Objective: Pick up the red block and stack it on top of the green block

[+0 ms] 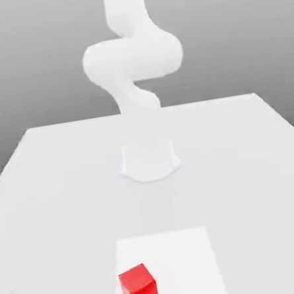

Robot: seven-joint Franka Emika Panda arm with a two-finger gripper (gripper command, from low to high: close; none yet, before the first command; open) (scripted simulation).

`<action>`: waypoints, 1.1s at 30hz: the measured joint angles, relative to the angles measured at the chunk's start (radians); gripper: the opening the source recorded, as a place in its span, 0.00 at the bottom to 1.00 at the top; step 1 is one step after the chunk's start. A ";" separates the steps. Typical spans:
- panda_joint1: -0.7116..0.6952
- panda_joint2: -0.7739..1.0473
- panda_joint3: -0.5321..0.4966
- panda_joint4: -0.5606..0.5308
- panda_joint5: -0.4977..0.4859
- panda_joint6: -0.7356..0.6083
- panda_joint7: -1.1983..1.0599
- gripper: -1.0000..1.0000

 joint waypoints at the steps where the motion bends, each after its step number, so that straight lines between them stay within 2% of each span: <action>1: -0.021 0.040 0.016 -0.009 -0.012 0.015 0.048 0.50; 12: -0.204 0.446 0.140 -0.098 -0.131 0.171 0.537 0.50; 18: -0.242 0.661 0.139 -0.146 -0.159 0.257 0.776 0.50; 25: -0.252 0.891 0.135 -0.199 -0.076 0.375 0.952 0.50; 29: -0.221 1.034 0.093 -0.182 -0.119 0.489 1.001 0.50; 30: -0.211 1.063 0.081 -0.178 -0.130 0.513 1.010 0.00; 33: -0.211 1.063 0.081 -0.178 -0.130 0.514 1.010 0.00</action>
